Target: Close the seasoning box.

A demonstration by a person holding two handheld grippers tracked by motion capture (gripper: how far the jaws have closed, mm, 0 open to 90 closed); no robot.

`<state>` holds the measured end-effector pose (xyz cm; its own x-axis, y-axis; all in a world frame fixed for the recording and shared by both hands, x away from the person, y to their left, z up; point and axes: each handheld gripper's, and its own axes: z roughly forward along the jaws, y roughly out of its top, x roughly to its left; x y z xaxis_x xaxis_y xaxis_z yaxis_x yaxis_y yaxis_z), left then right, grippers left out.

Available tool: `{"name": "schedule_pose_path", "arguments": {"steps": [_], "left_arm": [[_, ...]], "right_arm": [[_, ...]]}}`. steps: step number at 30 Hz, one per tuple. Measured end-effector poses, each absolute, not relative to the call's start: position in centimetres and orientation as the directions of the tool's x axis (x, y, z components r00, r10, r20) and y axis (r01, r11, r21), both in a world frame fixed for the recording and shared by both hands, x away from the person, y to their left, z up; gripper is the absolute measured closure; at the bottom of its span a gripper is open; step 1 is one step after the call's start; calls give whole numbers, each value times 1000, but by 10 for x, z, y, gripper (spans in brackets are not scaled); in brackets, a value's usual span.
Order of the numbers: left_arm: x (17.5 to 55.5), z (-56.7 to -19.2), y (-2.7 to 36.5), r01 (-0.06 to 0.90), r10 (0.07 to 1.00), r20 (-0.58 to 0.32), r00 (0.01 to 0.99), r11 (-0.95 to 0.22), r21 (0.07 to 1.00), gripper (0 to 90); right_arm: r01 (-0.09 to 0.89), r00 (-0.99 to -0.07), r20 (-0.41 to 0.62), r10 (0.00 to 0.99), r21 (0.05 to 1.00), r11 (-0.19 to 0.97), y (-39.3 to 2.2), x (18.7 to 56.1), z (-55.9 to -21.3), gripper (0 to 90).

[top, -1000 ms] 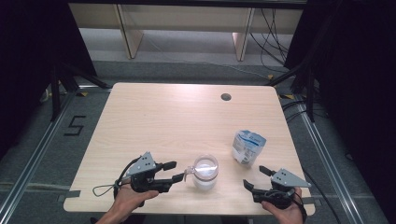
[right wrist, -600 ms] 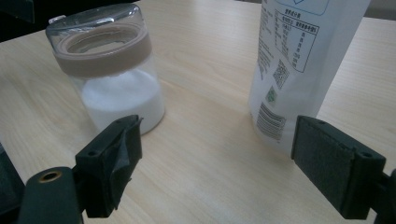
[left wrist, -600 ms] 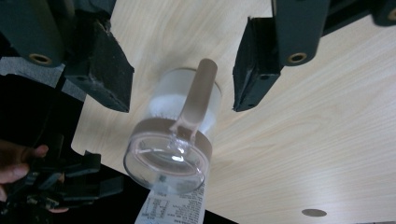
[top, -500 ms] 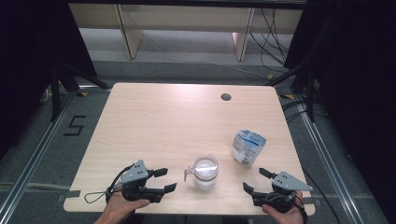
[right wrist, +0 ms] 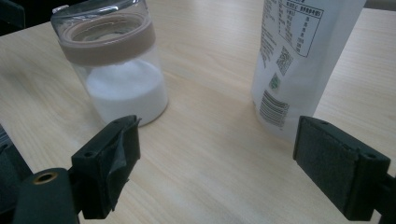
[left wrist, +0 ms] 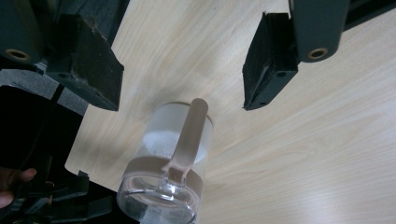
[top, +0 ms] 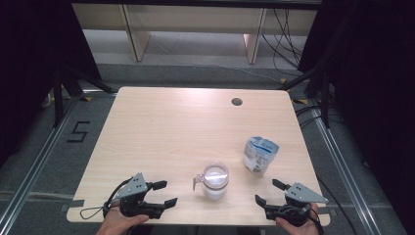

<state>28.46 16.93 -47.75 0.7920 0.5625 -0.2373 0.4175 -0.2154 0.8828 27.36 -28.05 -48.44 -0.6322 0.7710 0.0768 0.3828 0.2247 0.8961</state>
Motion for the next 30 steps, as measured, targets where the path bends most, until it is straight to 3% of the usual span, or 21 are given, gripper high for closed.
{"name": "schedule_pose_path", "arguments": {"steps": [12, 25, 27, 30], "left_arm": [[282, -485, 173, 408, 562, -210, 800, -254, 877, 247], [283, -488, 173, 417, 566, -219, 795, -248, 874, 244], [284, -488, 174, 418, 570, -215, 793, -252, 873, 239], [284, -490, 173, 441, 576, -238, 782, -241, 865, 232]], "right_arm": [[424, -613, 104, 784, 879, 216, -282, 267, -486, 157], [412, -612, 71, 788, 879, 241, -284, 271, -488, 157], [450, -601, 117, 791, 867, 213, -281, 268, -488, 157], [453, -593, 108, 798, 864, 220, -282, 269, -489, 157]]}}
